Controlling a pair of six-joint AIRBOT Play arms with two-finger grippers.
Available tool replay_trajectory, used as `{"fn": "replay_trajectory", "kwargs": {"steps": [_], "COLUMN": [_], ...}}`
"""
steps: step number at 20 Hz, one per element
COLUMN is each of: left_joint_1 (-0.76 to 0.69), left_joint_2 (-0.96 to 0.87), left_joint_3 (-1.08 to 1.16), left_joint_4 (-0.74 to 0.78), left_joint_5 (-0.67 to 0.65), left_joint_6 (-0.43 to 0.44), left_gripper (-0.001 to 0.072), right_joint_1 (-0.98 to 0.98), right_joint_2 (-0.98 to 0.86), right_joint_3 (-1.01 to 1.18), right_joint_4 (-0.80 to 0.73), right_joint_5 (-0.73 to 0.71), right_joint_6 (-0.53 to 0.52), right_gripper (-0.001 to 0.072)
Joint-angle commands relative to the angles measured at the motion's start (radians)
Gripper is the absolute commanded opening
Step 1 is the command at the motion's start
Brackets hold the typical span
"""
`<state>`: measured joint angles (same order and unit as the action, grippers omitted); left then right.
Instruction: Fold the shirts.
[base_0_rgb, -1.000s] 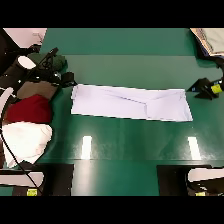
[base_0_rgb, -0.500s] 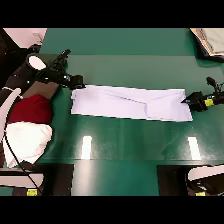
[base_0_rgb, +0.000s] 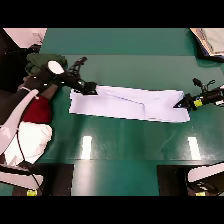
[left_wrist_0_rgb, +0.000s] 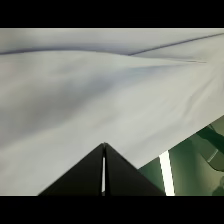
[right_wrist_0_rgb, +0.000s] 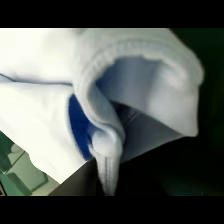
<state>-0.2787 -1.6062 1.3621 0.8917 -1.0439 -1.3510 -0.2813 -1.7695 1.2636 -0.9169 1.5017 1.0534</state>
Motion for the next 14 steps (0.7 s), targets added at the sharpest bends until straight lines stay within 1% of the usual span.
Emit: {"fn": "replay_trajectory", "kwargs": {"steps": [1, 3, 5, 6, 10, 14], "left_joint_1": [-0.090, -0.136, -0.169, -0.183, -0.225, -0.257], "left_joint_2": [-0.087, -0.150, -0.220, -0.255, -0.369, -0.433], "left_joint_3": [0.087, 0.169, 0.253, 0.288, 0.382, 0.454], "left_joint_4": [-0.019, -0.021, -0.023, -0.029, -0.109, -0.126], "left_joint_5": [0.032, 0.040, 0.039, 0.039, 0.039, 0.065], "left_joint_6": [-0.005, -0.005, -0.006, -0.012, -0.011, -0.017], "left_gripper": [0.0022, 0.0022, 0.0022, 0.0021, 0.0022, 0.0022], "right_joint_1": [0.025, 0.045, 0.084, 0.114, 0.261, 0.399], "right_joint_2": [0.039, 0.107, 0.177, 0.212, 0.292, 0.266], "right_joint_3": [0.002, 0.014, 0.077, 0.126, 0.343, 0.552], "right_joint_4": [0.009, 0.008, 0.010, 0.010, 0.009, 0.010], "right_joint_5": [0.080, 0.078, 0.109, 0.122, 0.132, 0.178], "right_joint_6": [0.058, 0.105, 0.235, 0.266, 0.341, 0.410], "right_gripper": [0.0014, 0.0013, 0.0013, 0.0013, 0.0012, 0.0012]}}
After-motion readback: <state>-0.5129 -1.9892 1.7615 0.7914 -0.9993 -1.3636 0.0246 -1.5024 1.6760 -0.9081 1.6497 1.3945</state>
